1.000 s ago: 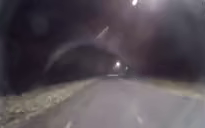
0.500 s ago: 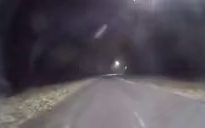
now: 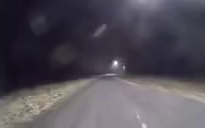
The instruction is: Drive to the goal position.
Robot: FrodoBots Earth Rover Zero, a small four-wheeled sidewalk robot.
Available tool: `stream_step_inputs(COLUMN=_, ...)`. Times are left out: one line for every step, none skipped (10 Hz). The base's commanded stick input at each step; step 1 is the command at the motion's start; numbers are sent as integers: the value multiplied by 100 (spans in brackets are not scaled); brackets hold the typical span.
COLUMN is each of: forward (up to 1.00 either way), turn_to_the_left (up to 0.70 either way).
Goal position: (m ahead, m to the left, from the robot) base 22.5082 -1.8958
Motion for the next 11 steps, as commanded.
stream_step_inputs(forward=100, turn_to_the_left=4)
stream_step_inputs(forward=100, turn_to_the_left=4)
stream_step_inputs(forward=100, turn_to_the_left=4)
stream_step_inputs(forward=100, turn_to_the_left=5)
stream_step_inputs(forward=100, turn_to_the_left=6)
stream_step_inputs(forward=100, turn_to_the_left=8)
stream_step_inputs(forward=100, turn_to_the_left=10)
stream_step_inputs(forward=100, turn_to_the_left=10)
stream_step_inputs(forward=100, turn_to_the_left=11)
stream_step_inputs(forward=100, turn_to_the_left=11)
stream_step_inputs(forward=100, turn_to_the_left=11)
